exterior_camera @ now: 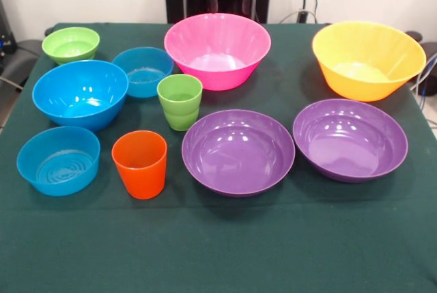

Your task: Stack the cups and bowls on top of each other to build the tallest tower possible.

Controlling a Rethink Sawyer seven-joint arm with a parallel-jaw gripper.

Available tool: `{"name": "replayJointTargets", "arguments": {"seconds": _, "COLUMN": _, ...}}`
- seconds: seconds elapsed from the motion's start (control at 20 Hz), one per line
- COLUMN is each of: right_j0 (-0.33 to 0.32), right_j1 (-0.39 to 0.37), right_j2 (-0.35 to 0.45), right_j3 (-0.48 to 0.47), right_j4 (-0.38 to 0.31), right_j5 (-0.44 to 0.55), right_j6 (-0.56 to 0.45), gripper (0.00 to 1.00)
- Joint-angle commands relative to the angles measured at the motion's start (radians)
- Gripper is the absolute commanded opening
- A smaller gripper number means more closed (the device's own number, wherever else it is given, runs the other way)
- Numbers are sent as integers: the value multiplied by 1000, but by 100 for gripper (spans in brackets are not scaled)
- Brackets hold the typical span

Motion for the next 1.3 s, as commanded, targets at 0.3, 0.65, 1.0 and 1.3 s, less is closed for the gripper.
{"name": "replayJointTargets", "arguments": {"seconds": 0.3, "right_j0": 22, "right_j1": 173, "right_j2": 86, "right_j3": -239, "right_j4": -93, "right_j5": -41, "right_j6": -4, "gripper": 100}}
{"name": "replayJointTargets", "arguments": {"seconds": 0.65, "right_j0": 11, "right_j1": 207, "right_j2": 89, "right_j3": -265, "right_j4": -138, "right_j5": -156, "right_j6": -46, "gripper": 100}}
{"name": "replayJointTargets", "arguments": {"seconds": 1.0, "right_j0": -10, "right_j1": 215, "right_j2": 99, "right_j3": -233, "right_j4": -157, "right_j5": -225, "right_j6": -55, "gripper": 100}}
{"name": "replayJointTargets", "arguments": {"seconds": 1.3, "right_j0": -36, "right_j1": 221, "right_j2": 103, "right_j3": -172, "right_j4": -181, "right_j5": -316, "right_j6": -63, "gripper": 100}}
